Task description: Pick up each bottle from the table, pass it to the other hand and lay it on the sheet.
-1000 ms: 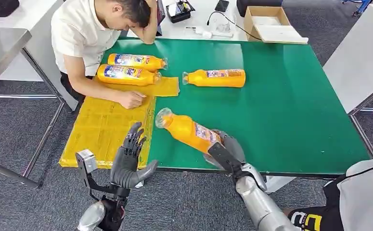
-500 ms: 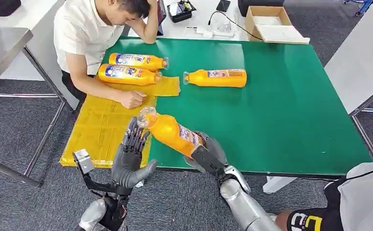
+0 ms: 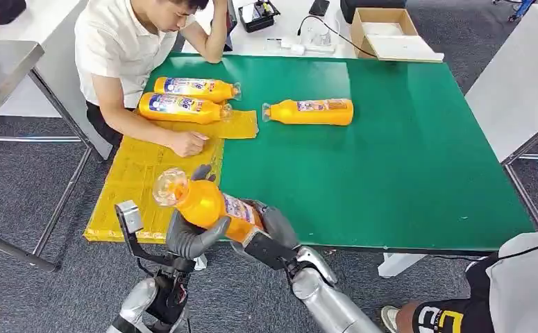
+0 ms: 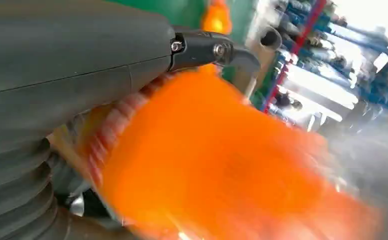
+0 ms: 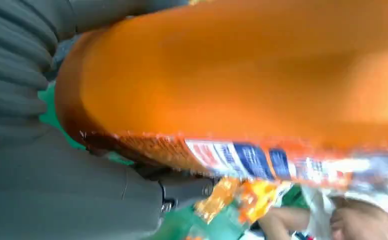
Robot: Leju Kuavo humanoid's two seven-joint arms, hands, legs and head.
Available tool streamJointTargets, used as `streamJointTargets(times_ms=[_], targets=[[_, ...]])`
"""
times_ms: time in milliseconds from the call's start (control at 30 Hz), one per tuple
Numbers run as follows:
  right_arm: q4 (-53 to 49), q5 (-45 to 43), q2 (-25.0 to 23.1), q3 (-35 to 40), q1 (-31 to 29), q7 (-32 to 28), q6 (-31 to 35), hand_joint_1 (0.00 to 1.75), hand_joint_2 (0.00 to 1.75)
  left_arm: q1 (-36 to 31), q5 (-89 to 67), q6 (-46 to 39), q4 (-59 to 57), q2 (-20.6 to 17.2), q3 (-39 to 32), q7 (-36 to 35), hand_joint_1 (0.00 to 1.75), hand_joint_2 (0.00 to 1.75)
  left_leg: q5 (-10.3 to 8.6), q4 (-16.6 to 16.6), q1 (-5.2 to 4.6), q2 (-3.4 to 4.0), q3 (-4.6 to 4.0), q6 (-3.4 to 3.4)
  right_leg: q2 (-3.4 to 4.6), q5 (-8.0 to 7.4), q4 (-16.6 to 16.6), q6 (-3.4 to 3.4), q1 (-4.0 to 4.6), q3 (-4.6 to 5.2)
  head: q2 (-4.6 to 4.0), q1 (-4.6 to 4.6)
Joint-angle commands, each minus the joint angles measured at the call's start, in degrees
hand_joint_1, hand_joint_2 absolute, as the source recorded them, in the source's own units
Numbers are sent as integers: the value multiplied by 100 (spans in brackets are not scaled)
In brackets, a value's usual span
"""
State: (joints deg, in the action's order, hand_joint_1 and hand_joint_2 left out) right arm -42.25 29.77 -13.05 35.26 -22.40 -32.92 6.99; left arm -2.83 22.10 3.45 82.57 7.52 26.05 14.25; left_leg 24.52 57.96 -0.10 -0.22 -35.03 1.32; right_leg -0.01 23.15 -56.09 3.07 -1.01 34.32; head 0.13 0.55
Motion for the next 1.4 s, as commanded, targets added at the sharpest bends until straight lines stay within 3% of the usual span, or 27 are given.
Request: streamJointTargets(times_ms=[33,200,467,867,900,933,967,1100,1133,1167,1200,1267,1300,1400], targets=[[117,-92,9,610,-200,25,80,175,175,-171,268,-273,-542,87,60,-130,0,175,4,1,7,-18,16,-5,-18,14,-1,-12,7,-26,0,-11],[169,-269,-28,685,-149,-35,132,175,175,-227,383,-635,-647,108,100,-163,0,175,4,-4,7,-7,16,-5,-11,9,4,-12,6,-29,0,-9],[362,-536,-8,700,-316,-8,-135,173,175,-176,424,89,-296,-81,354,204,0,175,5,-2,6,-5,14,-7,-8,10,1,-13,6,-24,0,-6],[406,-542,3,730,-345,-4,-211,173,175,-181,422,109,-309,-47,313,226,0,175,7,-1,6,-6,16,-6,-9,12,-1,-13,5,-27,0,-7],[441,-609,-4,732,-343,-16,-349,173,175,-207,426,165,-329,-37,307,277,54,175,3,-2,6,-7,9,-5,-9,8,2,-11,5,-21,0,-7],[461,-619,1,757,-349,-24,-419,168,175,-216,441,211,-344,-21,292,298,168,175,2,-3,5,-7,6,-4,-9,6,2,-9,5,-18,0,-7],[472,-612,10,786,-348,-44,-467,169,175,-225,467,263,-328,-15,286,319,175,175,6,-3,8,-8,18,-7,-10,11,3,-14,8,-30,0,-7],[563,-698,-7,815,-330,-148,-690,143,175,-243,538,495,-288,-1,227,394,175,175,4,-2,7,-9,15,-7,-12,10,2,-13,7,-26,0,-7],[580,-706,-12,819,-326,-154,-712,110,175,-239,535,513,-285,6,211,392,175,175,2,-2,6,-10,10,-5,-13,9,1,-11,6,-21,0,-7],[589,-710,-19,825,-316,-157,-723,44,175,-240,537,539,-277,-1,205,398,175,175,7,-2,9,-11,21,-8,-15,14,1,-16,9,-33,0,-7],[593,-735,-35,808,-297,-155,-748,0,175,-233,536,541,-270,-1,181,400,175,175,5,-2,8,-12,16,-7,-16,11,3,-13,8,-28,0,-4],[548,-780,-51,793,-236,-188,-784,0,175,-221,531,542,-255,-2,143,400,175,175,7,-3,8,-12,21,-8,-16,14,3,-15,8,-33,0,-7],[516,-779,-43,812,-210,-199,-795,0,0,-226,533,549,-260,-3,129,400,175,175,2,-4,6,-10,10,-4,-13,8,3,-10,5,-21,0,-4],[456,-802,-23,816,-172,-232,-809,0,0,-244,579,590,-252,-4,72,388,175,175,9,-3,9,-10,23,-8,-14,15,2,-16,9,-34,0,-7]])
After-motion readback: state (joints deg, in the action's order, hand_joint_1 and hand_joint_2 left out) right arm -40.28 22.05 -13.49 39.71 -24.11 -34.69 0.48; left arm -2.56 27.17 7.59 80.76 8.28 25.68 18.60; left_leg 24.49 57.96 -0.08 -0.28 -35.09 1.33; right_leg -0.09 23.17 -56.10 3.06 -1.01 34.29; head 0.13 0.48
